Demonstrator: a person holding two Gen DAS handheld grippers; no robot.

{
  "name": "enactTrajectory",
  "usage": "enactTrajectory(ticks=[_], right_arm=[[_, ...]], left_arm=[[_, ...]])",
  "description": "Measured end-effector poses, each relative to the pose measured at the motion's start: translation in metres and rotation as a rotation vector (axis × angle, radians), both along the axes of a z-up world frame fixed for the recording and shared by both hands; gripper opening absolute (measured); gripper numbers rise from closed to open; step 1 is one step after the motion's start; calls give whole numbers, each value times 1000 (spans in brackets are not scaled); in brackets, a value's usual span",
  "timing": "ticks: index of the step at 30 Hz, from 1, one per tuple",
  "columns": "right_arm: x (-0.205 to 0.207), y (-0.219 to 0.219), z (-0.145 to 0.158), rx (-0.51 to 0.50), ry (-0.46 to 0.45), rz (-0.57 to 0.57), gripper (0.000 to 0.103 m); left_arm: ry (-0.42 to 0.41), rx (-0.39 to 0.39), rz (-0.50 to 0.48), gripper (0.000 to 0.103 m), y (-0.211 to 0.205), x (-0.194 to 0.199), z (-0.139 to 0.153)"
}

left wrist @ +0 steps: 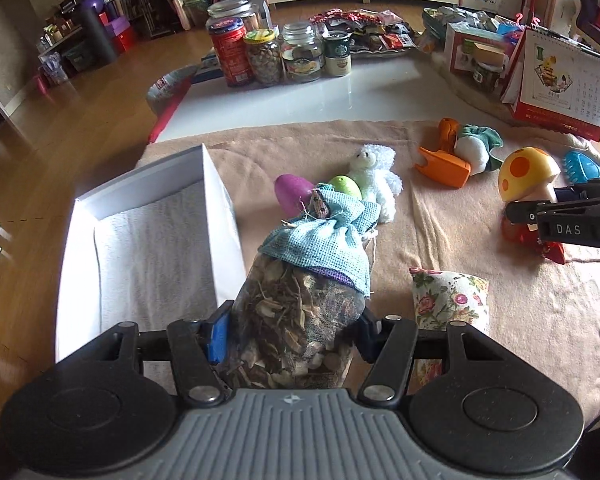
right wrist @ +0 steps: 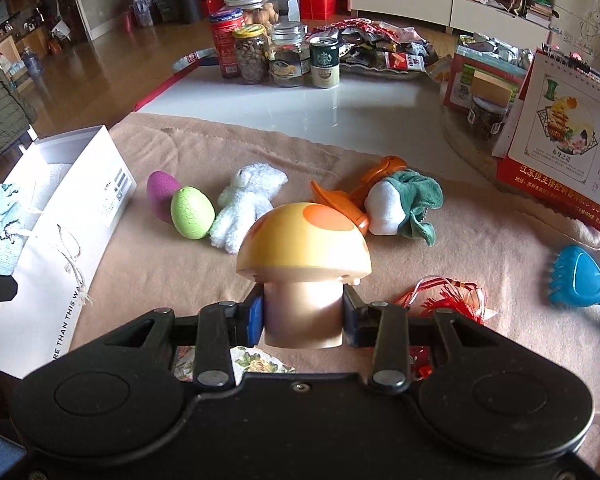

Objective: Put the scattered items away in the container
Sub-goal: 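Lift and carry the seed bag and mushroom lamp over the white box with both grippers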

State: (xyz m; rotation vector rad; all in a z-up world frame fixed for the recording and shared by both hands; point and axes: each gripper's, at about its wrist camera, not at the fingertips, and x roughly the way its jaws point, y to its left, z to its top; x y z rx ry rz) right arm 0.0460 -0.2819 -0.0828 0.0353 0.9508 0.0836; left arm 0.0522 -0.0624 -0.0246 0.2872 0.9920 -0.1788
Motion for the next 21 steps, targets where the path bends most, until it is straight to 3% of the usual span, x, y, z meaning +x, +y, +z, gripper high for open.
enactTrajectory(ticks=[11, 21], right_arm=[[-2, 21, 23, -16, -36, 36, 41], [2, 35, 27, -29, -22, 27, 41]], left_arm=[[-57, 11, 14, 60, 42, -11, 37], [-18, 20, 11, 60, 57, -7, 20]])
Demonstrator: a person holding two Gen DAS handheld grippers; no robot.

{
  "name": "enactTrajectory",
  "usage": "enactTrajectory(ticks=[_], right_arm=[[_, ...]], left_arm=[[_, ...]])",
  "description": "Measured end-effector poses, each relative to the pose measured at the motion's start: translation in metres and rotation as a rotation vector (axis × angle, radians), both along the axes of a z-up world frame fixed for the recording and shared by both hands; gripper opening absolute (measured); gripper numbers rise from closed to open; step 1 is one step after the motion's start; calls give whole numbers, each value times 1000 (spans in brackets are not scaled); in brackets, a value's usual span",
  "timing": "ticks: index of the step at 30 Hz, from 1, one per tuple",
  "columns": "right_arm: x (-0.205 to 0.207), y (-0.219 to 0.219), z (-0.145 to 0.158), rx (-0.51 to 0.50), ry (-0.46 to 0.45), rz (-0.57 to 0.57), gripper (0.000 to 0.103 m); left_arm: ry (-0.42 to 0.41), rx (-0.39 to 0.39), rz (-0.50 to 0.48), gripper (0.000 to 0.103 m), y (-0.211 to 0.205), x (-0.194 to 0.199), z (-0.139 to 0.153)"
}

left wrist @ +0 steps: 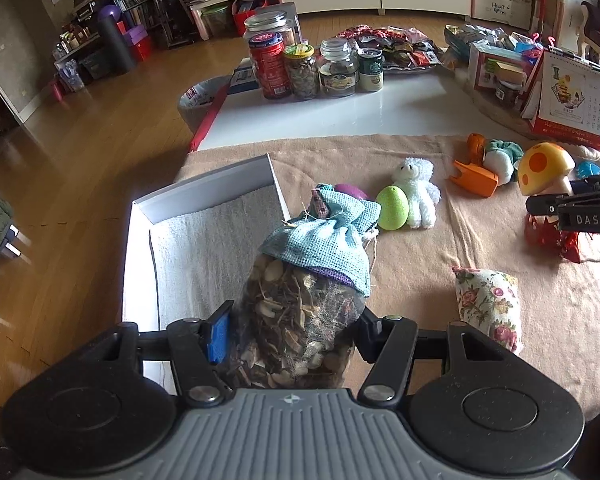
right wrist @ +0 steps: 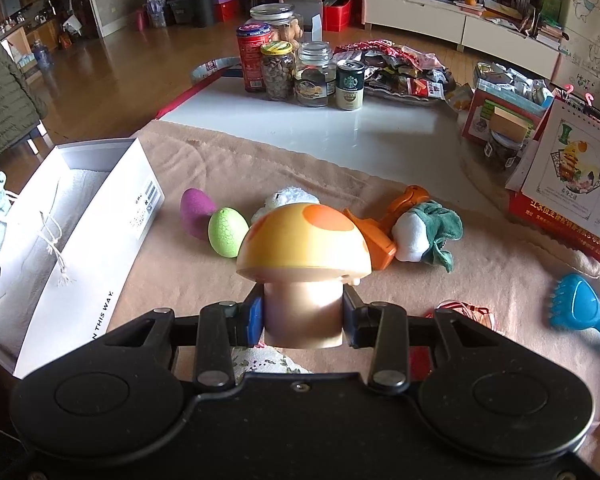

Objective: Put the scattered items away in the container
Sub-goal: 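Lift and carry the seed bag and mushroom lamp over the white box with both grippers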

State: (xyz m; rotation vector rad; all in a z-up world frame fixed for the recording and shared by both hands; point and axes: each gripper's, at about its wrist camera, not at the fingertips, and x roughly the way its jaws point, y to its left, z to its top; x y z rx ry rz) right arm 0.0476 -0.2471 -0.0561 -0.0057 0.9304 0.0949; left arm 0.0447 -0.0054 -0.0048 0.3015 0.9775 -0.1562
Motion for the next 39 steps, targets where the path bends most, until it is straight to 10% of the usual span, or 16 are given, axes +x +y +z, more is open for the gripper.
enactTrajectory(ticks=[20, 39], right_arm=[[7, 47, 25, -3, -32, 87, 41], [36, 173, 70, 14, -105, 404, 41]], left_arm=[[114, 114, -64, 60, 85, -36, -18], [133, 35, 5, 60, 121, -33, -5]])
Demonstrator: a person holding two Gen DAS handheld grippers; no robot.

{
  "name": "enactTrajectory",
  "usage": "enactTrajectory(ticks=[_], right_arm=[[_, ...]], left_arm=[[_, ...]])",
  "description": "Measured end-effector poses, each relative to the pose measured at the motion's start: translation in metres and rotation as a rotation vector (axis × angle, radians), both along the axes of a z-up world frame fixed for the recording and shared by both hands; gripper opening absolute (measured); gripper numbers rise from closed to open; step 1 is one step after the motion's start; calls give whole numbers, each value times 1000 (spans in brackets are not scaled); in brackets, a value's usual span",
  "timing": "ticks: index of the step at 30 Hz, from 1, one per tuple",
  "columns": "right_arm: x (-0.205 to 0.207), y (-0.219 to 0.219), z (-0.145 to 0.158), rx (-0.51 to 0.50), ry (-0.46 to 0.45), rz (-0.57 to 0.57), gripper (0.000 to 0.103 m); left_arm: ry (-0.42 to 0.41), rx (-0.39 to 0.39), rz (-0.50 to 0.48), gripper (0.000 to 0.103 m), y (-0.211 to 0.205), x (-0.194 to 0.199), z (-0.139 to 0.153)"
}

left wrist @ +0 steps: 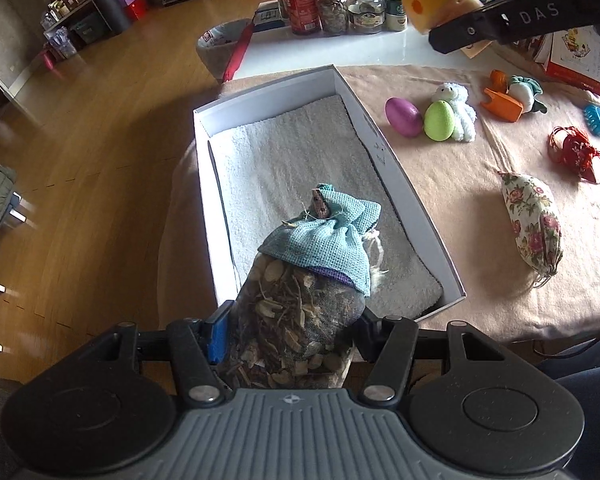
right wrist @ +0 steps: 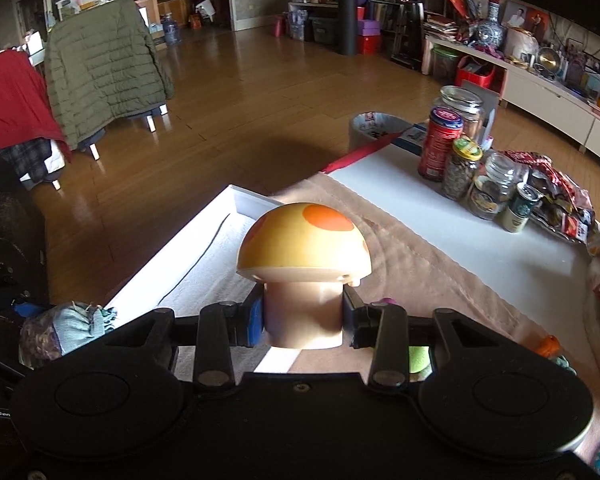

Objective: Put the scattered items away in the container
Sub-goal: 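Lift and carry the seed bag and mushroom lamp over the white box with both grippers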

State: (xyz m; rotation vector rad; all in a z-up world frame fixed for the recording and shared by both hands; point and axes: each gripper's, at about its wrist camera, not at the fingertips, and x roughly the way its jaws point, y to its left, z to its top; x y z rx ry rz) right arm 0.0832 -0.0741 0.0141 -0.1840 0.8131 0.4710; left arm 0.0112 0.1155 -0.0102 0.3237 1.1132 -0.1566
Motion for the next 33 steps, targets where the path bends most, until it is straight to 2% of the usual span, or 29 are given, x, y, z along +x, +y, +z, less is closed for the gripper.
enactTrajectory(ticks=[10, 17, 22, 27, 33], right_arm=[[19, 44, -19, -23, 40, 70, 41], [20, 51, -30, -32, 66, 73, 41], [22, 48, -39, -46, 86, 59, 41], [29, 51, -45, -61, 101, 41, 41], [46, 61, -51, -77, 111, 28, 41]], left_arm=[[-13, 11, 25, 60, 20, 14, 7], [-56, 90, 63, 60, 49, 37, 14], [-77, 159, 73, 60, 64, 56, 5], [-64, 126, 83, 60, 62, 70, -4], [-30, 64, 35, 60, 33, 68, -9]])
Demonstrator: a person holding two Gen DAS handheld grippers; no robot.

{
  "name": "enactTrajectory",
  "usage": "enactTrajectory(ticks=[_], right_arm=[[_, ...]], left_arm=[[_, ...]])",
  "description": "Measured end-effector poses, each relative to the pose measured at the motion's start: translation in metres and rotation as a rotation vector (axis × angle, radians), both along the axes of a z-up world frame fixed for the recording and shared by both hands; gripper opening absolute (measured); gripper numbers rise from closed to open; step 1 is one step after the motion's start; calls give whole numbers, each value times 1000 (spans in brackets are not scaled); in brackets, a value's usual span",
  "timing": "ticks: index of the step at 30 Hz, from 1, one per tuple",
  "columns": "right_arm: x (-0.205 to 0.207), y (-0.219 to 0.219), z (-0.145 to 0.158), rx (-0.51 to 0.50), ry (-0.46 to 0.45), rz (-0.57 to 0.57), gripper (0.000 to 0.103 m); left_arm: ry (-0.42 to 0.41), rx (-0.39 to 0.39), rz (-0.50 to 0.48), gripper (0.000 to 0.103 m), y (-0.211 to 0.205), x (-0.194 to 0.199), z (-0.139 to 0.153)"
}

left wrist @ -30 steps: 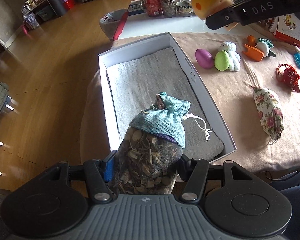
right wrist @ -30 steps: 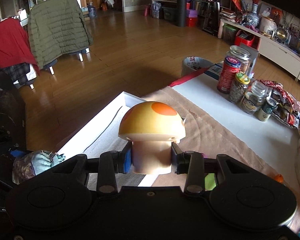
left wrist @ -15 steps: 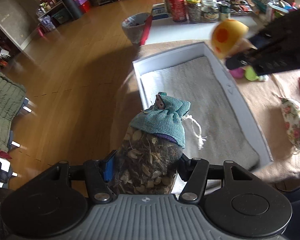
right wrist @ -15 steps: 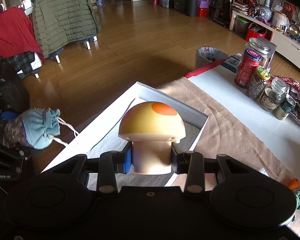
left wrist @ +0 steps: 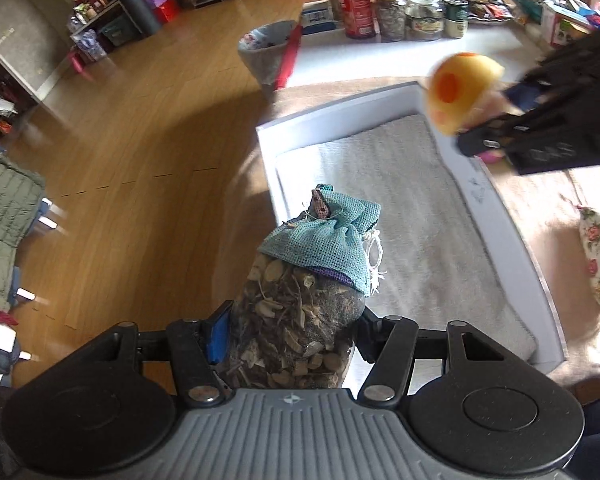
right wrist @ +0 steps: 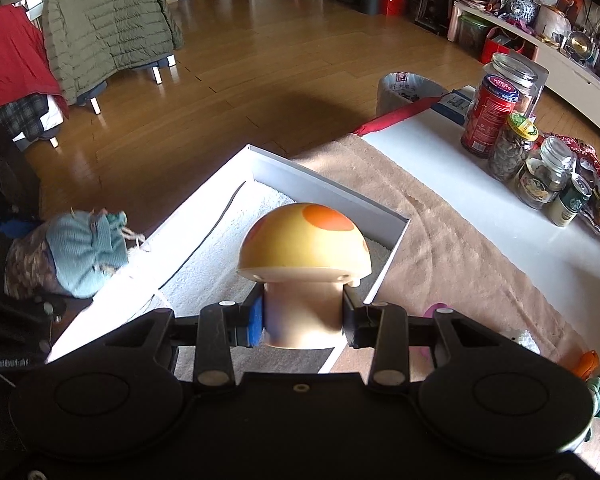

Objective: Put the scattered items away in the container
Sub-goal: 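Lift and carry the seed bag and mushroom lamp over the white box with both grippers, then lower the seed bag and mushroom lamp onto the towel and open both grippers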

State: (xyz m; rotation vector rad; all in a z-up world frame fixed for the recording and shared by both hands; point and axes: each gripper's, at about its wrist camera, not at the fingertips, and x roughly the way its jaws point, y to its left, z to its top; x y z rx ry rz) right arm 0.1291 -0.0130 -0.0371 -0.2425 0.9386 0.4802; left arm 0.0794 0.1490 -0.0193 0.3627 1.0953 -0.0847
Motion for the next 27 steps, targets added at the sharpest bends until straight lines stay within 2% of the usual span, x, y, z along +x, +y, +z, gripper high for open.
enactTrajectory(ticks=[7, 14, 18, 19, 23, 27], right_arm=[[14, 11, -9, -18, 27, 4, 41], [15, 14, -15, -3, 52, 24, 42], [12, 10, -11, 17, 37, 22, 42], [11, 8, -9, 27, 34, 21, 42], [5, -1, -1, 52, 12, 10, 44], [-1, -13, 2, 62, 13, 3, 50]], left_arm=[[47, -59, -40, 60, -29, -5, -9], [69, -42, -39, 61, -44, -12, -22], [48, -11, -39, 62, -48, -17, -22], [39, -4, -38, 63, -49, -17, -21], [14, 10, -33, 76, -53, -18, -17], [15, -3, -36, 77, -56, -22, -16]])
